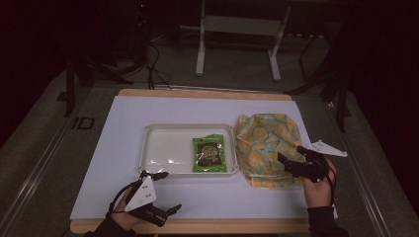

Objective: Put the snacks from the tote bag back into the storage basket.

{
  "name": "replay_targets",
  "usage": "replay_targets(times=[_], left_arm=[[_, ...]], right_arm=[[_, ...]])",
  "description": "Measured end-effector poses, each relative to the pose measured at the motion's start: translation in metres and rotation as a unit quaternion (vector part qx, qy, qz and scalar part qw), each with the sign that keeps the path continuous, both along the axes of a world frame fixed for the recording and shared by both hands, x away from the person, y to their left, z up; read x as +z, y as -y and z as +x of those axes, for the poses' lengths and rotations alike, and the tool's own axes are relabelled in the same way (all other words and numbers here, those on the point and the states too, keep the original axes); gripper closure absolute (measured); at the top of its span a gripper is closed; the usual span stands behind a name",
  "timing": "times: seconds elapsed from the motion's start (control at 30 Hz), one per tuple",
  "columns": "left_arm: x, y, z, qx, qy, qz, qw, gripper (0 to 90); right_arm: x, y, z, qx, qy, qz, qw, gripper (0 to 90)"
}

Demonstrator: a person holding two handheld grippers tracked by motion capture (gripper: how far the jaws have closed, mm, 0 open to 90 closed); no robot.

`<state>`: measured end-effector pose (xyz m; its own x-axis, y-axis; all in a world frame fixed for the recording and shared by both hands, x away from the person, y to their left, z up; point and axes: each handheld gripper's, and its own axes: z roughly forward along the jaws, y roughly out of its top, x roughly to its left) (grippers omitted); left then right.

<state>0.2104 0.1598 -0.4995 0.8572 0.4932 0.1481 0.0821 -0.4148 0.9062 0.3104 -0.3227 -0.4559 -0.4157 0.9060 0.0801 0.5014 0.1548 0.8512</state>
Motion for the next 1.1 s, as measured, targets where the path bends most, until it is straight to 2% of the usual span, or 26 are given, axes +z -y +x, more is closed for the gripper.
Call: replay_targets(times=[0.23, 0.4, 0.67, 0.87, 1.1], left_arm=[[0.000, 0.000, 0.000, 0.000, 0.000, 0.000, 1.0000, 1.2], [0.000, 0.000, 0.000, 0.000, -0.001, 0.001, 1.0000, 1.3], [0.001, 0.000, 0.000, -0.003, -0.001, 0.001, 1.0000, 1.2], [0.001, 0.000, -0.001, -0.005, -0.001, -0.001, 1.0000, 1.3], [0.001, 0.000, 0.000, -0.006, -0.002, -0.003, 1.0000, 1.3]], right_arm=[[-0.005, 0.005, -0.007, -0.020, 0.010, 0.000, 0.9998, 13.6], [-0.011, 0.007, -0.011, -0.030, 0.015, -0.021, 0.9992, 13.6], [-0.009, 0.009, -0.011, -0.043, 0.033, -0.015, 0.9984, 13.7], [-0.011, 0.009, -0.011, -0.039, 0.032, -0.014, 0.9986, 13.6], [-0.012, 0.013, -0.009, -0.047, 0.031, -0.002, 0.9984, 13.7]])
